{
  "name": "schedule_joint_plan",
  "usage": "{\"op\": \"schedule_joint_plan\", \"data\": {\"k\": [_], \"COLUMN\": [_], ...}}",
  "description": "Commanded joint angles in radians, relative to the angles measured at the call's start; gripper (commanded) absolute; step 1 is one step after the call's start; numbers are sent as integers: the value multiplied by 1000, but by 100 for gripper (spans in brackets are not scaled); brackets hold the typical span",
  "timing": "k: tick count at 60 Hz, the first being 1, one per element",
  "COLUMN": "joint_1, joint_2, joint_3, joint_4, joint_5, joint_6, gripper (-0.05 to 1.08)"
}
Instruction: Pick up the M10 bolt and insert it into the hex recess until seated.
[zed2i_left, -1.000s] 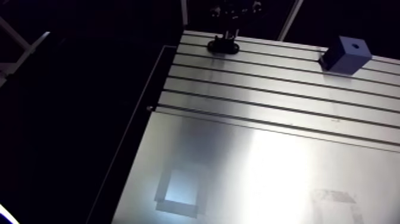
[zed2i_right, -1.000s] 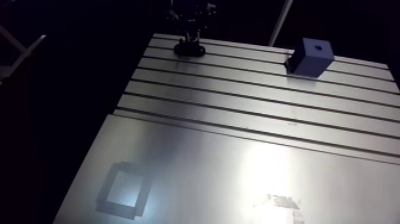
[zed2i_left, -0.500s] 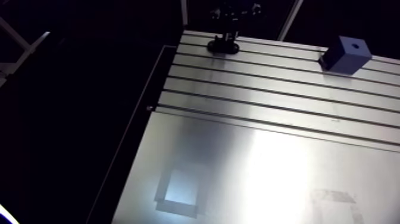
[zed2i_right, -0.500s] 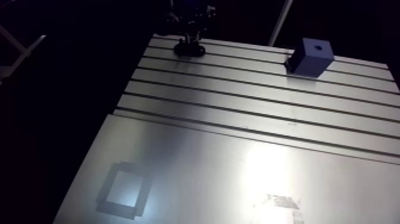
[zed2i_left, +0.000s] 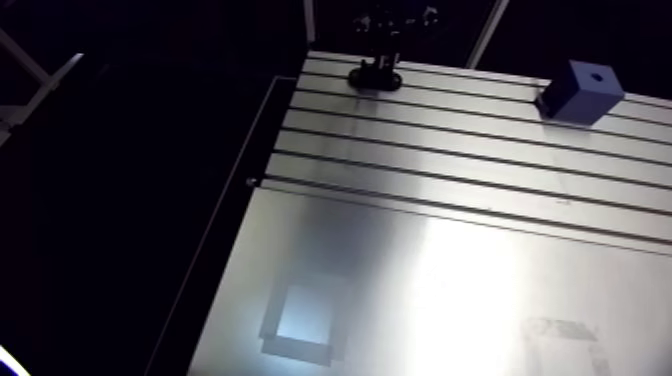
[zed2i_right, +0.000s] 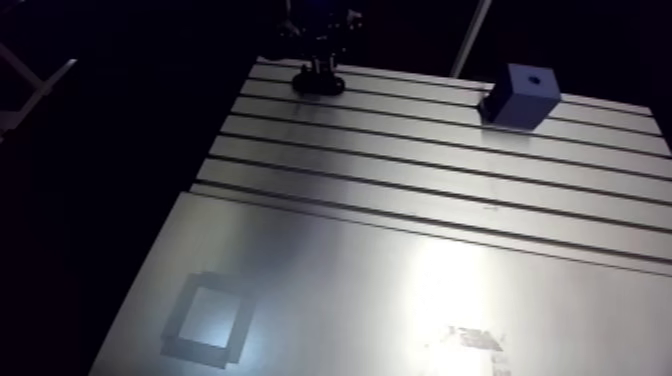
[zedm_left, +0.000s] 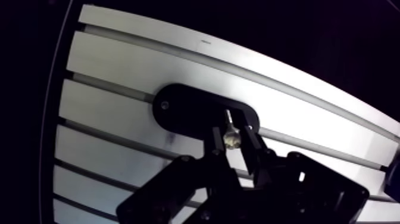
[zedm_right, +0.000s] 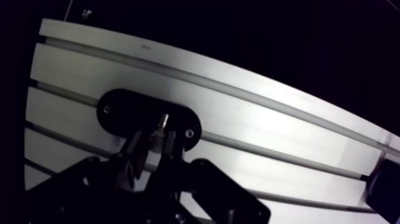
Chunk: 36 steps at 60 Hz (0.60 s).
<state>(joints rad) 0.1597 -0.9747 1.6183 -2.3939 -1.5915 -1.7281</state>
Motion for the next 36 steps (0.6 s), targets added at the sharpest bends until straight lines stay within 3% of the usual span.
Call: {"op": "schedule_joint_plan", "data": {"k": [1,15,24,36], "joint_1": [0,0,-3,-8], "joint_2": [0,0,0,-15], "joint_3": [-1,-2,-2,-7], "joint_4": [0,1,1,3], "joint_5": [1,2,6,3], "joint_6": [0,0,3,3], "gripper": [70,74,86,89]}}
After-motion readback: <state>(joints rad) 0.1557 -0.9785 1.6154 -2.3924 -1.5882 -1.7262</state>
